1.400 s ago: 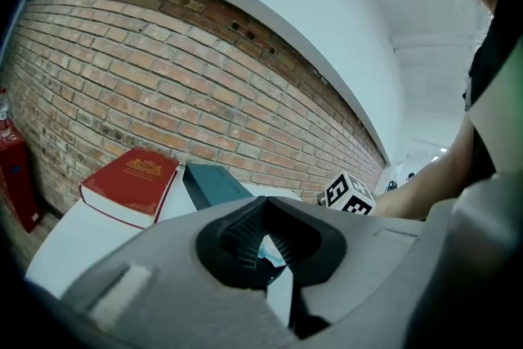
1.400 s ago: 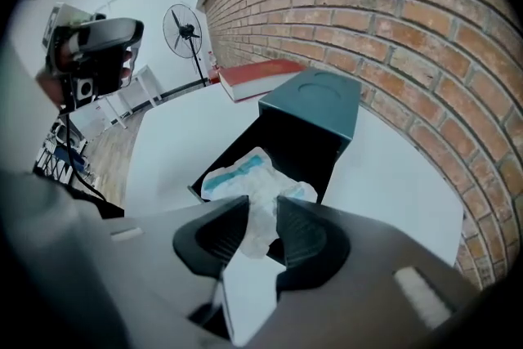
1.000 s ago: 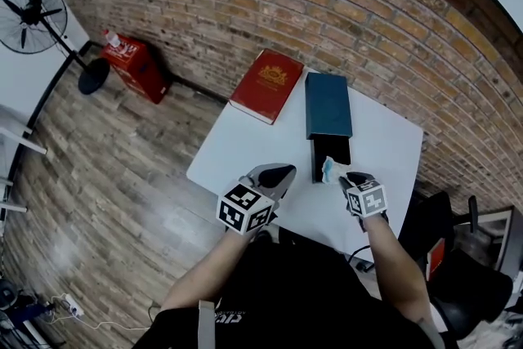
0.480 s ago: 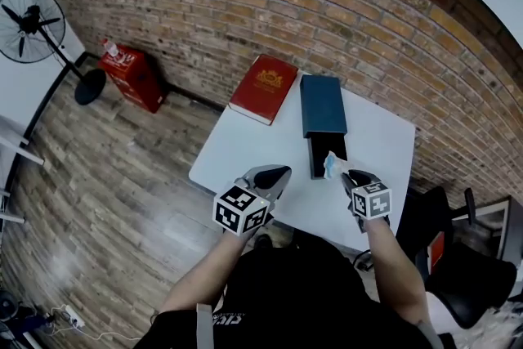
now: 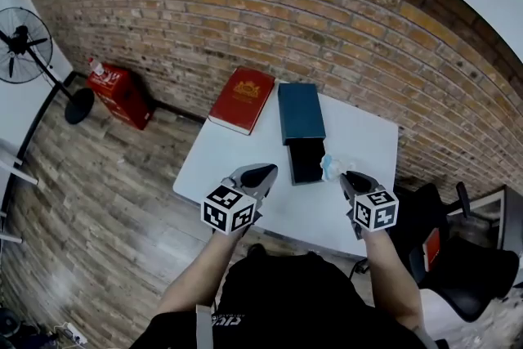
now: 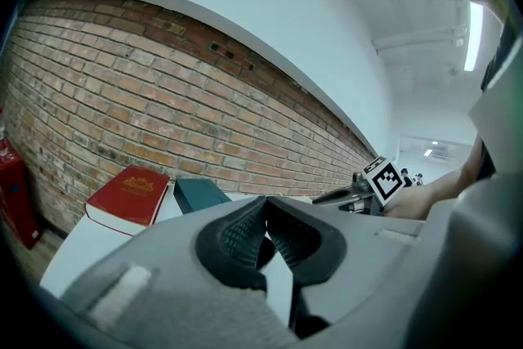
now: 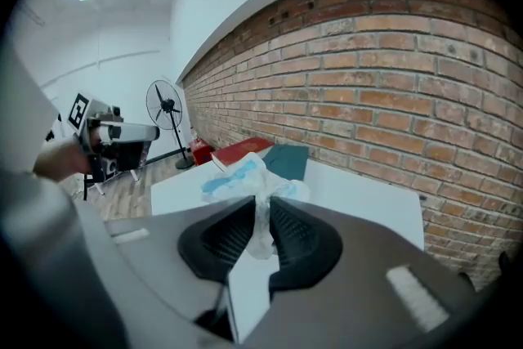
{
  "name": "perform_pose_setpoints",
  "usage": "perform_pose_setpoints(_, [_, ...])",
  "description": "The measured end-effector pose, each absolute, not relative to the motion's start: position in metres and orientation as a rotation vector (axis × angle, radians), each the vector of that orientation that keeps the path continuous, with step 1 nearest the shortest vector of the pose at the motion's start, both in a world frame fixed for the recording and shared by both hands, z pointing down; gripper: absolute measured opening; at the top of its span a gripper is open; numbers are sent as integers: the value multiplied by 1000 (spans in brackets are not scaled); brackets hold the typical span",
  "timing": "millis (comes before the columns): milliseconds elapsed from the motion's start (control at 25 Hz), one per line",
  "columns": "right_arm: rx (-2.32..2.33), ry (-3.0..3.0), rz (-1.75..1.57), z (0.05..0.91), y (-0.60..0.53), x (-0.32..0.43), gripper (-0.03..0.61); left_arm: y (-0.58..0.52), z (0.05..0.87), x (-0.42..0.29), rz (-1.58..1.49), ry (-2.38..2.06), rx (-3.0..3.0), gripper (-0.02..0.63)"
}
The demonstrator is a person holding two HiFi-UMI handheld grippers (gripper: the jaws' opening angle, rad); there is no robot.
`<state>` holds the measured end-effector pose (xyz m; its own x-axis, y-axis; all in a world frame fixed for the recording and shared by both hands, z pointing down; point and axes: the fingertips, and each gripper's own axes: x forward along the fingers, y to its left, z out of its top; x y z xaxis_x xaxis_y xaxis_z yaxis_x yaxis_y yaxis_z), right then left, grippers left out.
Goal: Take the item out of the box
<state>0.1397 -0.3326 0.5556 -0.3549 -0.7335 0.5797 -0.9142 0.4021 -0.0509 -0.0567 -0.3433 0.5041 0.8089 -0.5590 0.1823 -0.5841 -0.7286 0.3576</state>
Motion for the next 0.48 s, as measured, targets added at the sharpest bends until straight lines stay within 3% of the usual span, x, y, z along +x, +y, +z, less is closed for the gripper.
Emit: perform_pose_setpoints(480, [1556, -2355, 433, 474, -317, 219, 46, -354, 460, 8, 74, -898, 2651, 6])
